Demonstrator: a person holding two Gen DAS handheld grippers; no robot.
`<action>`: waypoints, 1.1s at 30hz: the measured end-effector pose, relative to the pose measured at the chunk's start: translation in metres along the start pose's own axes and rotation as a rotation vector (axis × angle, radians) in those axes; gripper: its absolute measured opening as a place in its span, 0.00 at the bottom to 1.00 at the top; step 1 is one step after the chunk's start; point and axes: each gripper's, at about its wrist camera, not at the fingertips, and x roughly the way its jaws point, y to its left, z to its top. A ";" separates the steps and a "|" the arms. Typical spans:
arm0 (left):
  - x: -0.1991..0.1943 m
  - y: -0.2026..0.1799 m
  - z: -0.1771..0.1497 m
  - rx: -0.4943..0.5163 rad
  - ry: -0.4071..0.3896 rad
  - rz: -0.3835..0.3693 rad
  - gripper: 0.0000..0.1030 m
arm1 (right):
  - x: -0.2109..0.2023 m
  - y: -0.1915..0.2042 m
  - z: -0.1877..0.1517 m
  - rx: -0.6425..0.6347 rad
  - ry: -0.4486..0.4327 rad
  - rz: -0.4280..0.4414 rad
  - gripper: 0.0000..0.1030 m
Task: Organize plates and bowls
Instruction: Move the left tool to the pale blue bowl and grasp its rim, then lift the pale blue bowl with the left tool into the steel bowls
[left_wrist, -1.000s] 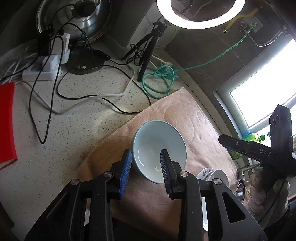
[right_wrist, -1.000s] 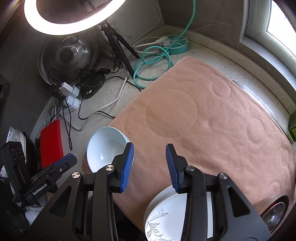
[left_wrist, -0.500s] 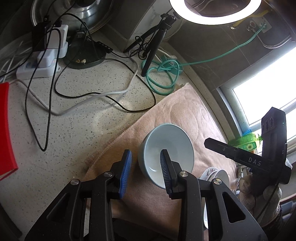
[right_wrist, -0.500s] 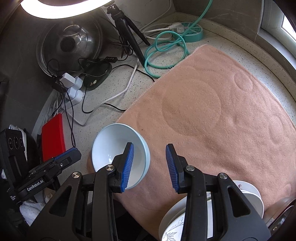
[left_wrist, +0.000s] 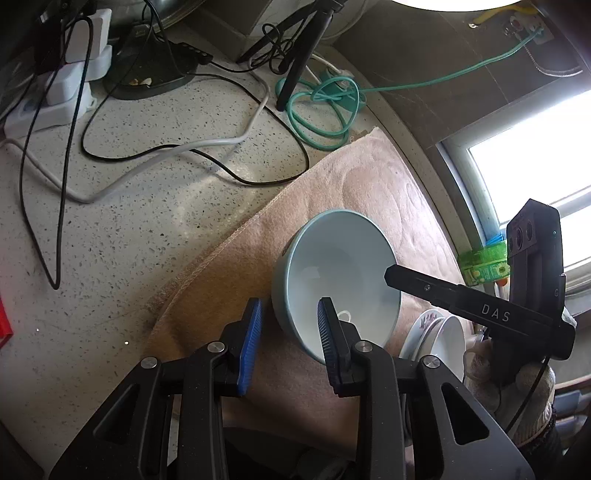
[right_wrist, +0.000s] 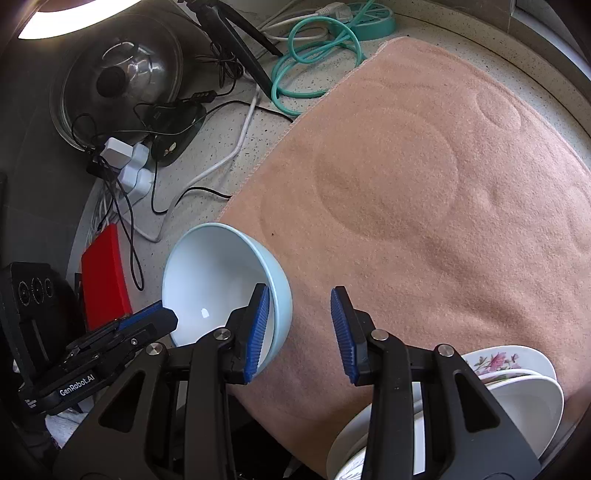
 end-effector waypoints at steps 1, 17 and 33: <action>0.002 0.000 0.000 -0.001 0.002 0.001 0.27 | 0.001 0.000 0.000 0.003 0.003 0.003 0.32; 0.012 0.000 0.005 0.007 -0.004 0.024 0.12 | 0.014 0.002 0.000 0.014 0.021 0.056 0.10; -0.007 -0.035 0.013 0.103 -0.052 0.021 0.12 | -0.028 -0.006 -0.008 0.064 -0.051 0.084 0.10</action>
